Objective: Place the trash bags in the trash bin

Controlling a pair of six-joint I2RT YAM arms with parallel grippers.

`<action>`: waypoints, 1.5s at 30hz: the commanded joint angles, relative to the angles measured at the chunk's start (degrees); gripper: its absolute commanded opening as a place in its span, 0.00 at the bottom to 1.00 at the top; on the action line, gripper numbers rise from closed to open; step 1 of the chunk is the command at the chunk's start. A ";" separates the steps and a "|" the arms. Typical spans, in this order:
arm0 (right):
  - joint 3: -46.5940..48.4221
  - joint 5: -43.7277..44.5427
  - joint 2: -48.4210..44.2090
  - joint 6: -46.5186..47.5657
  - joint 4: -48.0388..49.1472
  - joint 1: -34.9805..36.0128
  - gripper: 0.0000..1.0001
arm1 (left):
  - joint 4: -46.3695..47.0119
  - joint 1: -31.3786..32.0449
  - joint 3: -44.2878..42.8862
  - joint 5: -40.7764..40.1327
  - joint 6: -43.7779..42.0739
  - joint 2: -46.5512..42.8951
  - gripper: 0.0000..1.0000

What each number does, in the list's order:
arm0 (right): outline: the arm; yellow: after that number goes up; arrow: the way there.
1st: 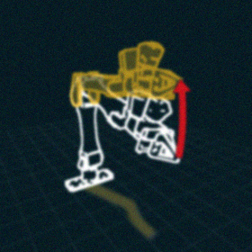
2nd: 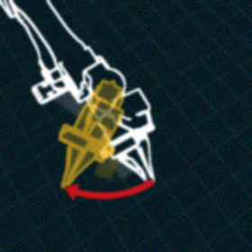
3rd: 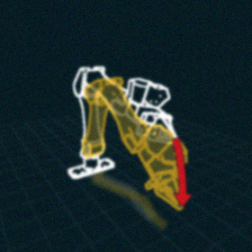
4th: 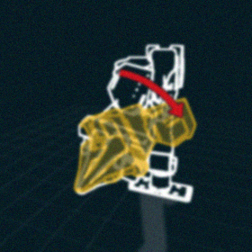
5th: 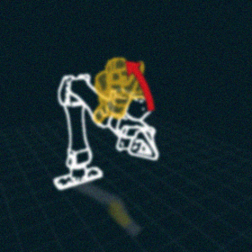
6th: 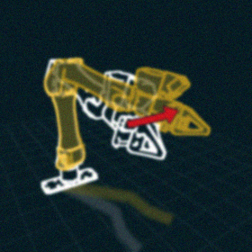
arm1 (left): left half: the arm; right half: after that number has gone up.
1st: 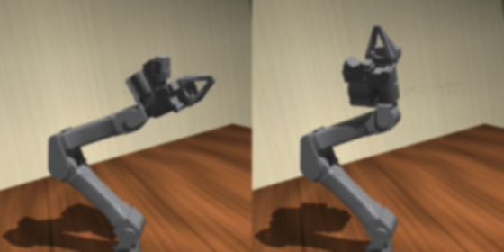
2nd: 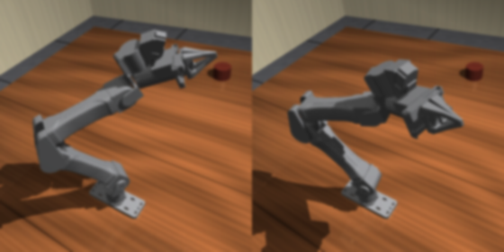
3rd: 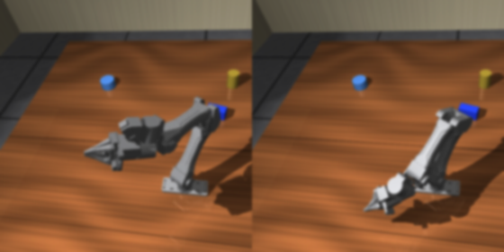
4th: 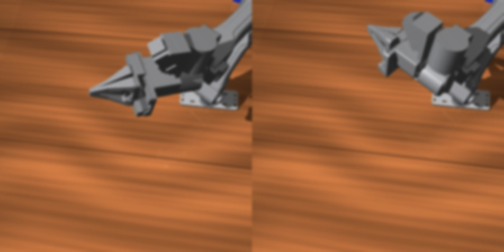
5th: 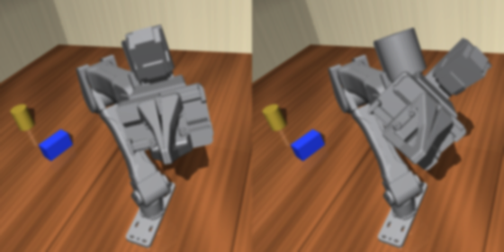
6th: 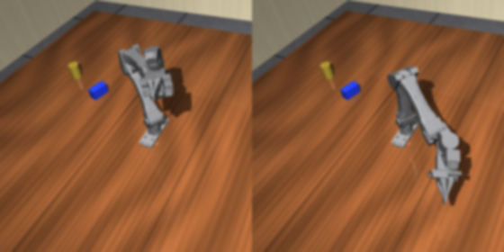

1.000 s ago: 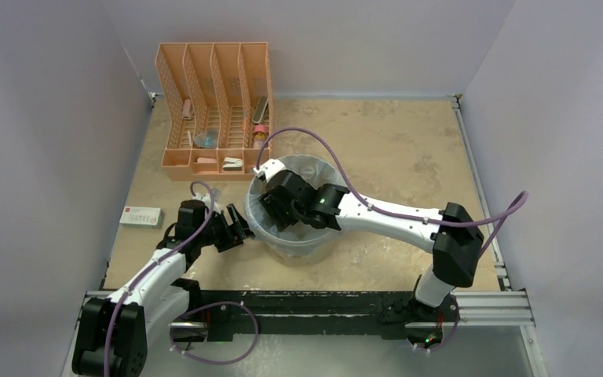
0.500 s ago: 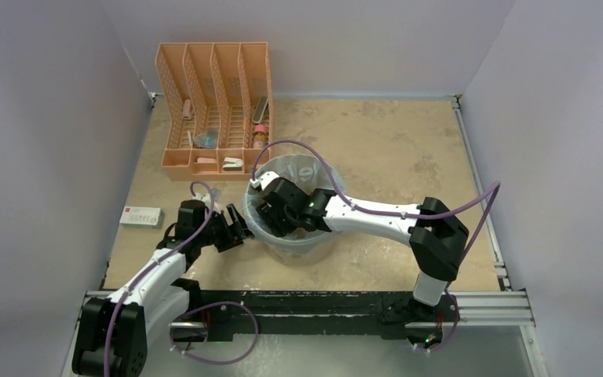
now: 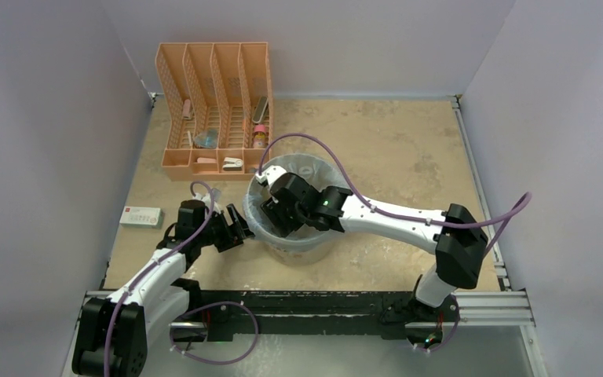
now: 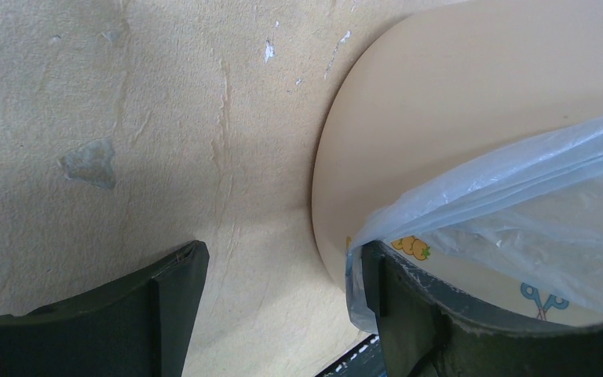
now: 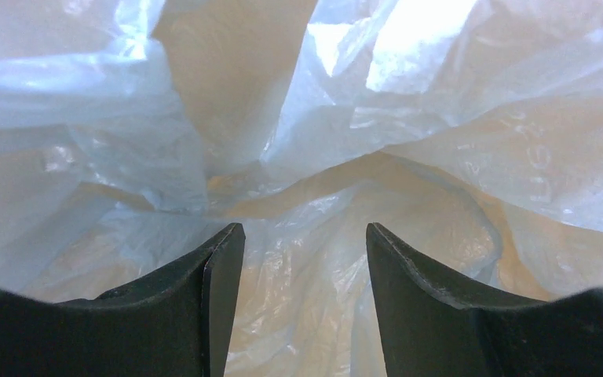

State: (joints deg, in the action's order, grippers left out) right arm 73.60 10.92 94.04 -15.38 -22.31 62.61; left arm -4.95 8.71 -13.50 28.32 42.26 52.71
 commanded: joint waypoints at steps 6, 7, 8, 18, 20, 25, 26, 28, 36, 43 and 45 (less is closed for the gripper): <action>2.39 -5.10 3.69 1.34 -1.51 0.13 0.61 | 1.65 0.07 -0.63 0.78 -1.87 -0.33 0.72; 2.30 -5.79 4.67 1.38 -0.91 0.12 0.61 | 1.65 0.06 -0.65 0.83 -1.91 -0.33 0.72; 2.21 -6.21 5.68 1.45 -0.62 0.08 0.60 | 1.65 0.08 -0.65 0.78 -1.92 -0.42 0.72; -0.76 -8.73 9.83 0.39 1.79 0.06 0.58 | 1.52 0.07 -0.48 0.78 -1.74 -0.94 0.72; -0.40 -8.04 9.86 0.23 0.77 0.06 0.57 | 1.52 0.06 -0.48 0.78 -1.74 -1.02 0.72; 0.32 -5.73 6.06 -1.41 1.13 -0.09 0.57 | 1.59 0.08 -0.38 0.83 -1.74 -1.37 0.72; 0.46 -5.09 5.07 -1.77 1.48 -0.24 0.57 | 1.60 0.08 -0.39 0.78 -1.74 -1.38 0.71; 0.45 -4.18 3.19 -2.37 2.71 -0.60 0.58 | 1.60 0.04 -0.39 0.78 -1.74 -1.47 0.71; -1.25 -5.61 2.37 -3.34 5.13 -1.70 0.61 | 1.65 0.08 -0.30 0.87 -1.83 -1.56 0.71; -3.96 -8.96 8.44 -3.63 6.94 -1.72 0.52 | 1.64 0.06 -0.30 0.94 -1.83 -1.56 0.71; -4.58 -10.44 9.79 -3.59 6.96 -1.71 0.50 | 1.67 0.08 -0.30 0.95 -1.79 -1.64 0.71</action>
State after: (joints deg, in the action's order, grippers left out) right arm 70.26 3.44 101.71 -18.41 -16.14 60.95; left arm -5.23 8.71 -13.50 28.32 42.15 51.83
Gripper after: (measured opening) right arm 0.517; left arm 0.715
